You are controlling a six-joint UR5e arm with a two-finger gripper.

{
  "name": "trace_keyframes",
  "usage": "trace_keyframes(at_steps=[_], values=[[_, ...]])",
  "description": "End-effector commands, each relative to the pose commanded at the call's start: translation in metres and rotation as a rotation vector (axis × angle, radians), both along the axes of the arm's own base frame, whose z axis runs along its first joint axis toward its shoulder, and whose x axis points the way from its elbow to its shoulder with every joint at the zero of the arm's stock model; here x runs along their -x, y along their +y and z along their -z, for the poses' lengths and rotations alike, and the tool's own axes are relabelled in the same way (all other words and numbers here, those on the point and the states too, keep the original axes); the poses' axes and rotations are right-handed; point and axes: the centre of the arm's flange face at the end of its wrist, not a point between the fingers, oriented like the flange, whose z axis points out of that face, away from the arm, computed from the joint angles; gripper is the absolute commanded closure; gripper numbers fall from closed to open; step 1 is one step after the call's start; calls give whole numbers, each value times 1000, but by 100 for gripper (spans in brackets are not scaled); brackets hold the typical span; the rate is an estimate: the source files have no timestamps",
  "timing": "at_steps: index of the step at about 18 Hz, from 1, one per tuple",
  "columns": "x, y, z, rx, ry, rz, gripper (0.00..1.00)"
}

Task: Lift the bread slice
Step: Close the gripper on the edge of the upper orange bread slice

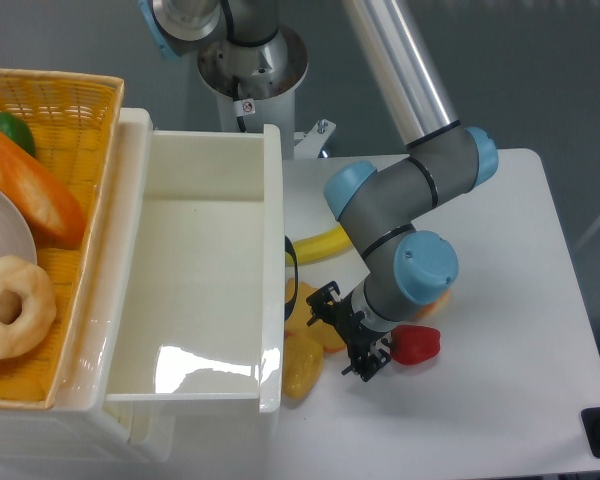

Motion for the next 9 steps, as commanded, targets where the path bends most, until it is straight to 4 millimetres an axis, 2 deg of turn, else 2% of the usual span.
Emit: trace_keyframes(at_steps=[9], values=[[-1,-2,22,12,-18,28,0]])
